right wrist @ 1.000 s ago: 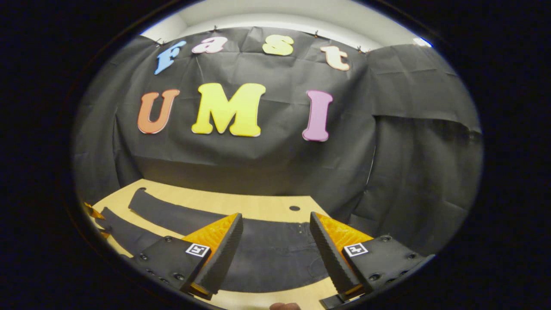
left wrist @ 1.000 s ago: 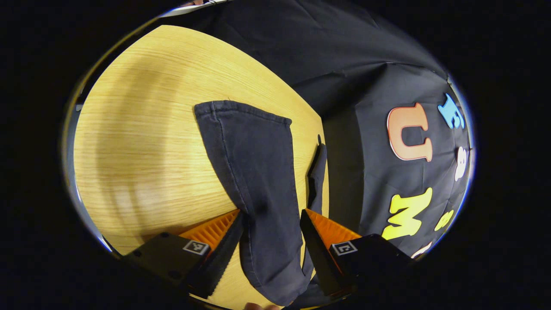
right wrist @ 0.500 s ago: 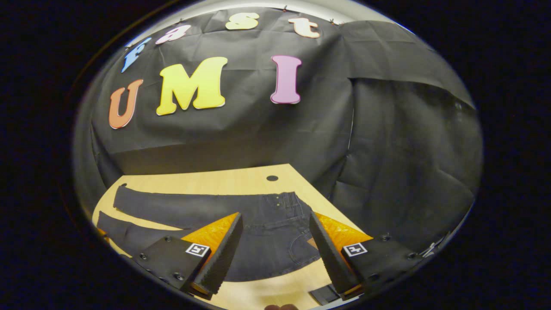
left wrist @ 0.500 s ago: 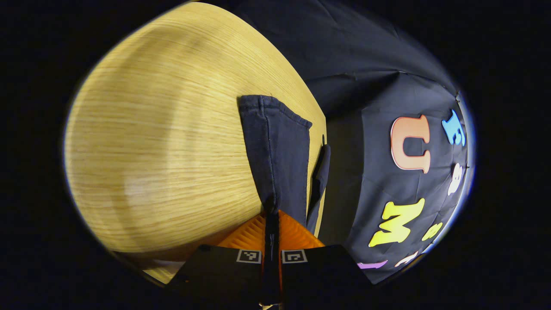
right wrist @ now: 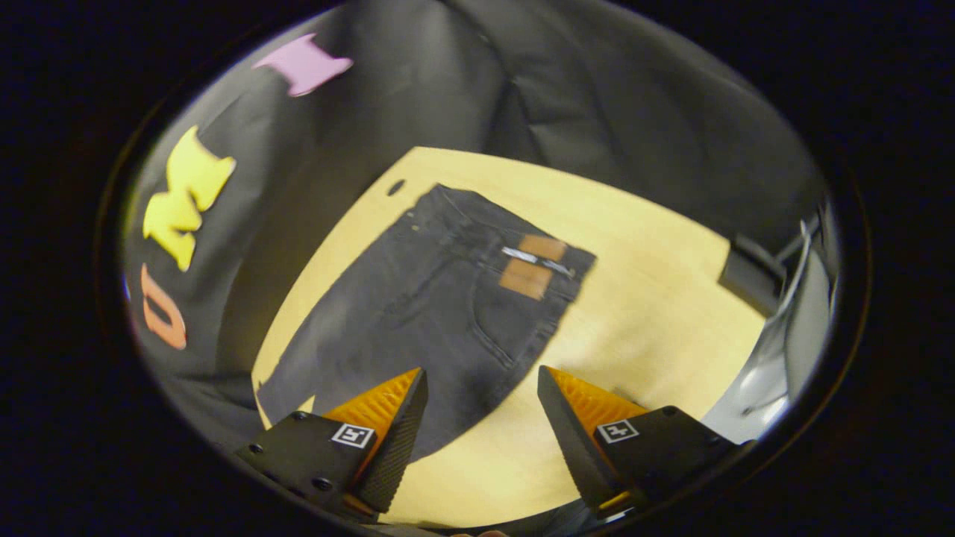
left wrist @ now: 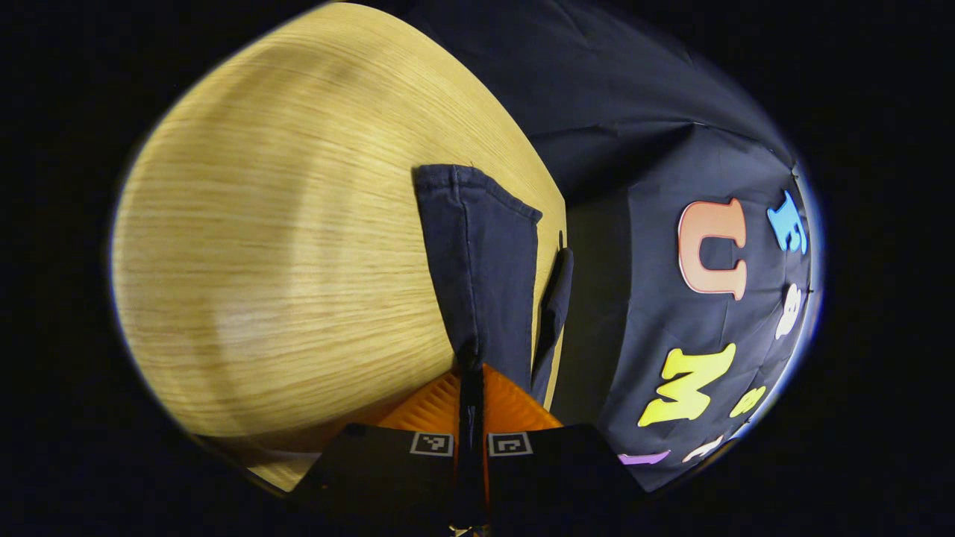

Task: Grasp the waist and the cuffs of the jeans and fold them to make the two legs overlap; first hold the waist and fold one-third of the jeans toward the cuffs, then hold the cuffs and fold the remaining one-third in the same direction to finish folding.

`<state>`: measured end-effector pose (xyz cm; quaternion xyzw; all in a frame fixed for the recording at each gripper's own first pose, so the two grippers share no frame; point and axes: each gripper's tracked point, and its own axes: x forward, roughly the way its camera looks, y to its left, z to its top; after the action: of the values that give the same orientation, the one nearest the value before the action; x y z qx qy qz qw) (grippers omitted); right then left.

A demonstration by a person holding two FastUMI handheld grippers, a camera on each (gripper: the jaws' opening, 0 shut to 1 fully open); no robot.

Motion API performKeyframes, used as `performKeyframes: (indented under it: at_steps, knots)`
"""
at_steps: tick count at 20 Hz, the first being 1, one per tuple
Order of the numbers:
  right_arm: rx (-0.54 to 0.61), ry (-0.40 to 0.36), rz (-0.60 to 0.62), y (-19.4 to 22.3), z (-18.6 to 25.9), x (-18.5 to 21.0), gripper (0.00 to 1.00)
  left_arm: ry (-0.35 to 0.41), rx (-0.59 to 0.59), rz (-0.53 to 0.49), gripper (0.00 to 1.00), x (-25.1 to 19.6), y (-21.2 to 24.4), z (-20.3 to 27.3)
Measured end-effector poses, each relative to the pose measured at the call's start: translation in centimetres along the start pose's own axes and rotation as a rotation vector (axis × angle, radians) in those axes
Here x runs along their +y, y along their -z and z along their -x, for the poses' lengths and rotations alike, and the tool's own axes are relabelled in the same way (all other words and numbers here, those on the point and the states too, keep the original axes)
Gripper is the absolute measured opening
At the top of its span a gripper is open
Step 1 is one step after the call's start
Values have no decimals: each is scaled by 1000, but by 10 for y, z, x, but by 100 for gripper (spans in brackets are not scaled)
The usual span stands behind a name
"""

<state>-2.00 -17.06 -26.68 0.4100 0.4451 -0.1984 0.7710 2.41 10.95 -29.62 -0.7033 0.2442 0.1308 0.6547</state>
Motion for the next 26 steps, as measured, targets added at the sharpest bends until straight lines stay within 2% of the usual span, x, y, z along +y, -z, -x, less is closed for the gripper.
performKeyframes:
  at_steps: [1, 2, 3, 4, 6, 7, 8, 11, 12, 14, 16, 18, 21, 24, 26]
  knots:
    - [23, 5, -54, -1, -6, -6, 92, -1, -1, 1, 3, 0, 0, 0]
    - [38, 10, -98, -1, -11, -11, 92, -1, -2, 4, 3, 0, 0, 0]
    - [46, 11, -133, -2, -16, -13, 84, -1, -3, 6, 3, 0, 0, -1]
    - [53, 5, -154, -2, -19, -13, 92, -2, -3, 9, 4, -1, -1, 0]
    - [43, -19, -156, -10, -25, -4, 81, -3, -9, 20, 3, -1, -1, 0]
    - [44, -23, -141, -12, -30, -2, 81, -3, -11, 22, 4, 0, -2, -1]
    - [44, -26, -133, -13, -32, 0, 87, -3, -12, 24, 4, -1, -1, -1]
    - [33, -20, -152, -17, -42, -5, 80, -3, -17, 29, 4, -2, -2, -2]
    - [27, -9, -165, -19, -45, -12, 60, -3, -16, 31, 4, -2, -1, -4]
    - [21, -38, -214, -22, -43, -16, 20, -4, -14, 40, 4, -4, -1, -6]
    - [12, -54, -230, -20, -48, -15, 8, -5, -10, 45, 4, -5, -1, -8]
    - [3, -34, -208, -19, -48, -13, 1, -13, -9, 35, 4, -6, 0, -11]
    - [-19, -25, -149, -24, -40, -9, 1, -7, -14, 36, 3, -18, -3, -9]
    - [-46, -81, -125, -32, -10, 5, 4, 14, -8, 3, 3, -41, -2, -7]
    - [-70, -131, -118, -43, 4, 30, 0, 53, -7, -13, 3, -69, -5, -5]
